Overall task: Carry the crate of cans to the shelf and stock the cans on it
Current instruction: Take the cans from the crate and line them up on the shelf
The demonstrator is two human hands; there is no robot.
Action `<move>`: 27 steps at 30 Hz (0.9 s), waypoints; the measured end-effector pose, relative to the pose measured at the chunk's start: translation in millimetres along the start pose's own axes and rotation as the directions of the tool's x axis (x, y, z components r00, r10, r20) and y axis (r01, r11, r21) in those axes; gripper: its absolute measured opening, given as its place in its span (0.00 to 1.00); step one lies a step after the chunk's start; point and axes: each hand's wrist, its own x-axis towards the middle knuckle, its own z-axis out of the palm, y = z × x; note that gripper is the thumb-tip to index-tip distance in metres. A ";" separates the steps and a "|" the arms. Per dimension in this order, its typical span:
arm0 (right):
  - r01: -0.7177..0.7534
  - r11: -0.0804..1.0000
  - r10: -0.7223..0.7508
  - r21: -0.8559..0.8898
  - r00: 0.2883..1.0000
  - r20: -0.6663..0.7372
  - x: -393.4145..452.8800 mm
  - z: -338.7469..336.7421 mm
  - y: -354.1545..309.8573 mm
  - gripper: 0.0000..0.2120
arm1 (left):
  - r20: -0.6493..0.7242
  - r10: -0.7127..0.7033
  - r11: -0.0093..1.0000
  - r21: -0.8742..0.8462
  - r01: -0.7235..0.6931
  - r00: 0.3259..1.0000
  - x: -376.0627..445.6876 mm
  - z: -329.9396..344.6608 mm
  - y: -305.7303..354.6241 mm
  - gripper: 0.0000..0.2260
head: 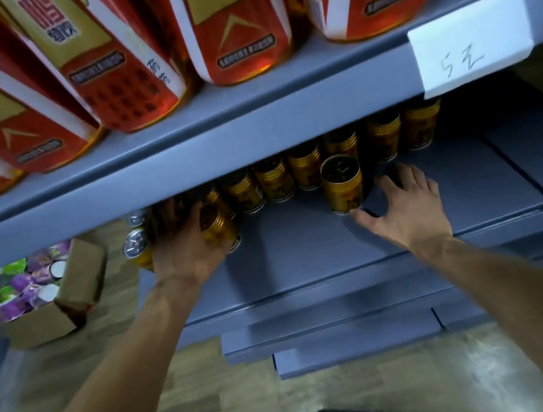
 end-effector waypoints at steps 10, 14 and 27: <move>0.008 0.999 -0.008 0.038 1.000 -0.022 -9.0 6.4 -4.7 0.42 | 0.280 -0.380 0.729 -0.496 0.472 0.882 -22.3 21.0 -75.3 0.57; 0.019 0.999 -0.018 0.030 0.999 -0.044 -7.1 7.8 -8.8 0.40 | 0.238 -0.415 0.708 -0.522 0.476 0.878 -17.6 32.1 -65.6 0.46; 0.031 0.999 -0.030 0.041 0.999 -0.042 -7.9 8.6 -3.2 0.40 | -0.131 -0.093 0.995 -0.043 0.088 0.987 -18.6 39.6 -30.4 0.42</move>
